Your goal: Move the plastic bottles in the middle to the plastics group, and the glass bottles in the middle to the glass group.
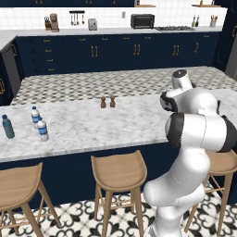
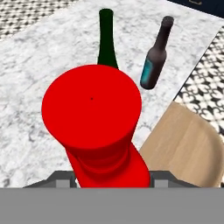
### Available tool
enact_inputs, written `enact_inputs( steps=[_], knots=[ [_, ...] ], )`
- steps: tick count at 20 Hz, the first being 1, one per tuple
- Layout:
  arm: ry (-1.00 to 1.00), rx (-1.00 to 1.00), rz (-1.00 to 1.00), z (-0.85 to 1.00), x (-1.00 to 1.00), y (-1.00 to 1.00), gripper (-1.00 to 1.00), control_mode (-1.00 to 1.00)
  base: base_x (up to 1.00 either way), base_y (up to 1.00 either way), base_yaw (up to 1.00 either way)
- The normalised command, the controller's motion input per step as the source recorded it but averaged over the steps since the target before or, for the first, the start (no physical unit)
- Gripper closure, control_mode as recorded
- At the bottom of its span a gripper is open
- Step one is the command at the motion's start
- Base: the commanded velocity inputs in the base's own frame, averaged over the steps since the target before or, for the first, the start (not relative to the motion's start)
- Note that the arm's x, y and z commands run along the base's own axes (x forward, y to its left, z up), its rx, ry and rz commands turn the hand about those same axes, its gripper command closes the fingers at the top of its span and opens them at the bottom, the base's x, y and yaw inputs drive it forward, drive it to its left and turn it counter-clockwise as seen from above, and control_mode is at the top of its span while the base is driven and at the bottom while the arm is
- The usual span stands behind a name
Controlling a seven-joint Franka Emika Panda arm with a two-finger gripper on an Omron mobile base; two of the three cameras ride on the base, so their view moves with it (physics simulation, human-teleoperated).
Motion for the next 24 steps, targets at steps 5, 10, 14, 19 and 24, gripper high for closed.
enact_inputs(
  steps=[5,10,14,19,24],
  knots=[
    [-0.02,0.00,0.00,-0.42,0.00,0.00,1.00,-1.00,0.00,0.00,0.00],
    [-0.02,0.00,0.00,0.03,0.23,-0.05,1.00,-1.00,0.00,0.00,0.00],
    [0.00,0.00,0.00,0.02,0.56,-0.16,1.00,-1.00,0.00,0.00,0.00],
    [0.00,0.00,0.00,0.00,0.36,-0.21,1.00,-1.00,0.00,0.00,0.00],
    [0.00,0.00,0.00,-0.05,0.01,-0.08,1.00,-1.00,0.00,0.00,0.00]
  ],
)
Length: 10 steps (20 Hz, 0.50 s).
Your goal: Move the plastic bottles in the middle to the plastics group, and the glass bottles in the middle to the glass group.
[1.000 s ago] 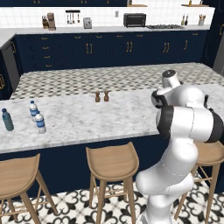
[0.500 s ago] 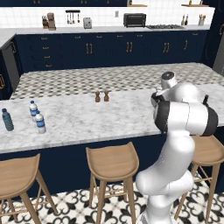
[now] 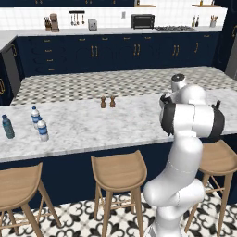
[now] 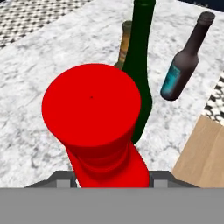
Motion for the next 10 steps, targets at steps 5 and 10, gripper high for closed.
enact_inputs(
  steps=[5,10],
  knots=[
    [0.00,0.00,0.00,-0.45,0.01,0.00,1.00,-1.00,0.00,0.00,0.00],
    [0.00,0.00,0.00,-0.31,0.00,0.00,1.00,-1.00,0.00,0.00,0.00]
  ],
)
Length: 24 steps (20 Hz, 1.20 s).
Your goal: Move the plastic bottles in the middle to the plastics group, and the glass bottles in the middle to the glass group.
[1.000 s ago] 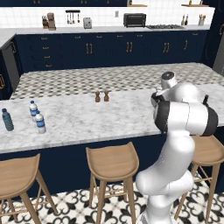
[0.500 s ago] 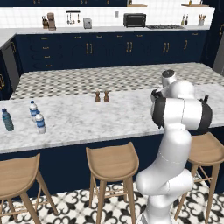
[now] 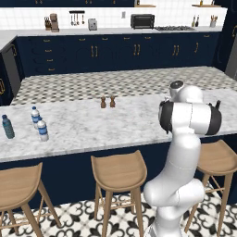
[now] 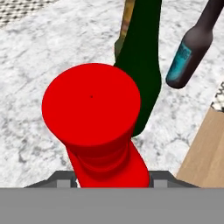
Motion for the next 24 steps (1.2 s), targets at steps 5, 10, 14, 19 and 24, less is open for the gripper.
enact_inputs(
  steps=[5,10,14,19,24],
  knots=[
    [0.00,0.00,0.00,-0.22,0.00,0.00,1.00,-1.00,0.00,0.00,0.00],
    [0.00,0.00,0.00,0.05,0.27,0.00,1.00,-1.00,0.00,0.00,0.00],
    [0.00,0.00,0.00,0.04,0.70,-0.06,1.00,-1.00,0.00,0.00,0.00],
    [0.00,0.00,0.00,0.00,0.53,-0.13,1.00,-1.00,0.00,0.00,0.00],
    [0.00,0.00,0.00,-0.09,0.16,-0.09,1.00,-1.00,0.00,0.00,0.00]
  ],
)
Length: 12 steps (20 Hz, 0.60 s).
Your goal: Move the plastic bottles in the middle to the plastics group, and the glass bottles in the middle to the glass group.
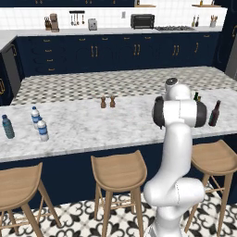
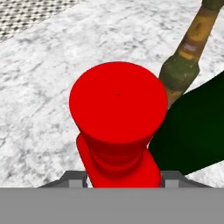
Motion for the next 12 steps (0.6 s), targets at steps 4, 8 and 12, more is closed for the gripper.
enact_inputs(
  steps=[4,8,12],
  knots=[
    [0.00,0.00,0.00,-0.49,0.00,0.00,1.00,-1.00,0.00,0.00,0.00],
    [0.00,0.00,0.00,-0.29,0.00,0.00,1.00,-1.00,0.00,0.00,0.00],
    [0.00,0.00,0.00,-0.01,0.00,0.00,-1.00,-1.00,0.00,0.00,0.00]
  ],
)
